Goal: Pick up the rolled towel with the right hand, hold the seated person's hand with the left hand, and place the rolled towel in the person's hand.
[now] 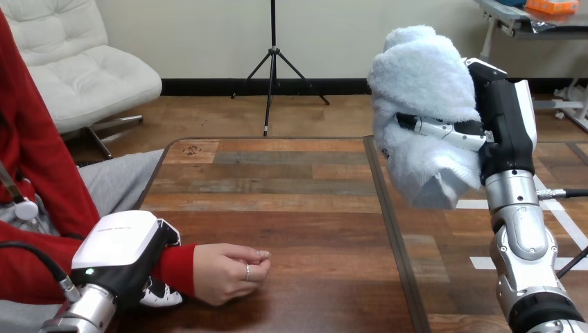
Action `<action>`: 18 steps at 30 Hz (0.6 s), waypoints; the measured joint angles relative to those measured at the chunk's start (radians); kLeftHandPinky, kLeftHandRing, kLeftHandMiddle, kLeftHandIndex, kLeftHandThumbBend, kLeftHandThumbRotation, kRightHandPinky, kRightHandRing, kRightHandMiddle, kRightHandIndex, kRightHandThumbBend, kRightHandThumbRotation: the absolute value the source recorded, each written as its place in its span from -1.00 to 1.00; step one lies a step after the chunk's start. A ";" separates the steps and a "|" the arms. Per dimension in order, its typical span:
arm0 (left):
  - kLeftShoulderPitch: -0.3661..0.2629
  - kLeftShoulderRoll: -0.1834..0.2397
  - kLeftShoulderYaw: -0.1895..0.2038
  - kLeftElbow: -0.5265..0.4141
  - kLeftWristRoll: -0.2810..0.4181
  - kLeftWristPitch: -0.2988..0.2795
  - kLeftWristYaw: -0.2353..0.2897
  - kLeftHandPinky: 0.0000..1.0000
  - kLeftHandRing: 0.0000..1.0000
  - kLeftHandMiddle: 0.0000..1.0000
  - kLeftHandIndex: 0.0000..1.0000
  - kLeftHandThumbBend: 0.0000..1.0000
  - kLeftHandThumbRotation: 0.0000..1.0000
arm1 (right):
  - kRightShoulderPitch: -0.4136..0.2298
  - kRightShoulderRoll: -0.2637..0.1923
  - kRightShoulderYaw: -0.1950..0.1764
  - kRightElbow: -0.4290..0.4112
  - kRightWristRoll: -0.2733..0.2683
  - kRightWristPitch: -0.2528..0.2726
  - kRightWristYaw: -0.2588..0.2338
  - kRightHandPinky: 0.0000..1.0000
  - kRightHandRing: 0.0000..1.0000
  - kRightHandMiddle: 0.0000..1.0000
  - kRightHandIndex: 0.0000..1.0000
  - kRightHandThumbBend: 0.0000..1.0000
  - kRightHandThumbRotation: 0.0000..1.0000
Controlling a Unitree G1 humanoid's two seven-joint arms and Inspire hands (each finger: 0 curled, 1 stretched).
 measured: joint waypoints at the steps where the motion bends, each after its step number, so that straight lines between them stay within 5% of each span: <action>1: 0.001 0.000 0.001 0.000 -0.002 -0.001 0.000 -0.59 -0.49 -0.40 -0.38 0.27 -1.00 | 0.000 0.000 0.000 0.000 -0.001 0.000 -0.001 -0.54 -0.43 -0.28 -0.19 0.63 -1.00; 18: 0.035 -0.002 0.036 -0.022 -0.043 -0.033 0.037 -0.59 -0.50 -0.41 -0.38 0.21 -1.00 | 0.000 0.001 0.003 0.000 -0.009 0.003 -0.009 -0.51 -0.41 -0.27 -0.18 0.59 -1.00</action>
